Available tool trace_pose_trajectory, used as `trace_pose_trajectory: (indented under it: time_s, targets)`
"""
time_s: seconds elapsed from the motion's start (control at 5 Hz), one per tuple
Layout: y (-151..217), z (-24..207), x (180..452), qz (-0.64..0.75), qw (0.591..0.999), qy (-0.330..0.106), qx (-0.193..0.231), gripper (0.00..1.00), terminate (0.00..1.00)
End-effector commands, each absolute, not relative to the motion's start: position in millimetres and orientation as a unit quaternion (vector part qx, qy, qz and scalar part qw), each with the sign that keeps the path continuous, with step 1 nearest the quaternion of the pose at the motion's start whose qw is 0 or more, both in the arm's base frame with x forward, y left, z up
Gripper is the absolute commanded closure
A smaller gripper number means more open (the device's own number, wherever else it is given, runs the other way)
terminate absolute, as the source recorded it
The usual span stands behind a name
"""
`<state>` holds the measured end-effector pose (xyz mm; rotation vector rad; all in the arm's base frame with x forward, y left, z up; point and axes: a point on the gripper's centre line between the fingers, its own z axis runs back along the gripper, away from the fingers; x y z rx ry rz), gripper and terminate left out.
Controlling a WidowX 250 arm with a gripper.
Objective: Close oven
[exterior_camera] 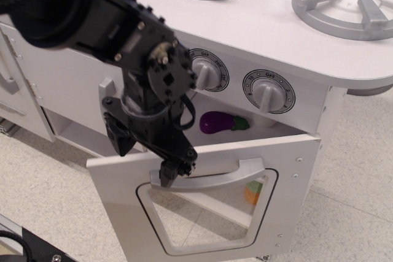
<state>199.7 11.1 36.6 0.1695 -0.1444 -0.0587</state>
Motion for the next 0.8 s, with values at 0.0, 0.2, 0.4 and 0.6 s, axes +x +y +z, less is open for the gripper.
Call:
trace_pose_trajectory:
  time_s: [0.0,0.2,0.4,0.6]
  targets:
    - [-10.8,36.3,182.7,0.002,0.997,-0.057,0.058,0.0,0.0]
    - [-19.3,11.5,185.6,0.035,0.998,-0.034,0.038,0.0,0.0]
    - [-23.0,-5.2,189.9,0.043,0.998,-0.044,0.034,0.0,0.0]
    - [-18.4,-9.1,201.8,0.061,0.996,-0.053,0.038,0.0,0.0]
